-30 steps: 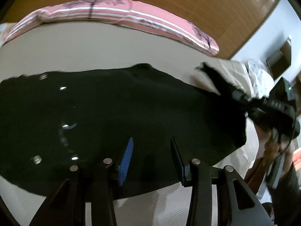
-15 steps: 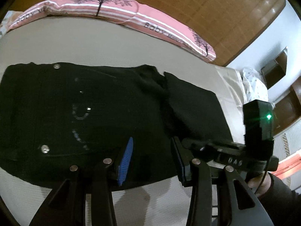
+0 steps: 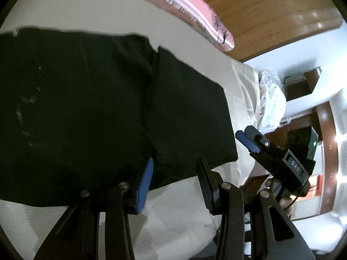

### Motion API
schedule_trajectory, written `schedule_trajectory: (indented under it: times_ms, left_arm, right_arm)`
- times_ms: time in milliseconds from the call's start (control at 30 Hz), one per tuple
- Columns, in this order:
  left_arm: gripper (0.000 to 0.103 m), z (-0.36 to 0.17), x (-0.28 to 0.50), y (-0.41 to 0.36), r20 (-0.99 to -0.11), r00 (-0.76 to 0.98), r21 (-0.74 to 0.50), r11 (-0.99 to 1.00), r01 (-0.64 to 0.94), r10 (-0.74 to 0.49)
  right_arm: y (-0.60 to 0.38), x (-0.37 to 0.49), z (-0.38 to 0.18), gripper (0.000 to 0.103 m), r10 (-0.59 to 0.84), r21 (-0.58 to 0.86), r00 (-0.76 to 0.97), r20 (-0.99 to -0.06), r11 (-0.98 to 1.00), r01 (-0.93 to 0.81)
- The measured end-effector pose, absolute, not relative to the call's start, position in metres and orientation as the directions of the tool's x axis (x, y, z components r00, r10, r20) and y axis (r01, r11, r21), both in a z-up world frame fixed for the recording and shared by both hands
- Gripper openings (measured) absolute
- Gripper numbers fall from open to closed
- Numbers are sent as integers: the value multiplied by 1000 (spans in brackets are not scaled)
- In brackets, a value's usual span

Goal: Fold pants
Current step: 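Fold the hems with the right tool toward the left tool at the waistband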

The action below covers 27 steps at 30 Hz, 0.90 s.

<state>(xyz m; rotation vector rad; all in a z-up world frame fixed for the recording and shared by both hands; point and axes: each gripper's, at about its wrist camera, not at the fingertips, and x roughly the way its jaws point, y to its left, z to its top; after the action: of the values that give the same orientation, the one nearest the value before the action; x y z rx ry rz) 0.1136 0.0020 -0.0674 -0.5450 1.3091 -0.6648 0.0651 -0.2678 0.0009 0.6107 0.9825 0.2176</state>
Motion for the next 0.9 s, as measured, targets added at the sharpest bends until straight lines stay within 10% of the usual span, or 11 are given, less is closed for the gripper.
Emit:
schedule_trajectory:
  times_ms: [633,733,900]
  left_arm:
    - [43,-96,118,-17,-732,98,-676,737,28,-675]
    - [11,-97,117,-27,-717,79,-692,721,38,-693]
    - [7,-83,106,-32,-745,126,-652,755,71,-655]
  right_arm:
    - [-315,59,-12,47,420,640,598,-682,739,211]
    - [-321,59,-17,47,398,628,592,-701,737,248]
    - [-329,58,-25,47,342,580,569,-748,754,309]
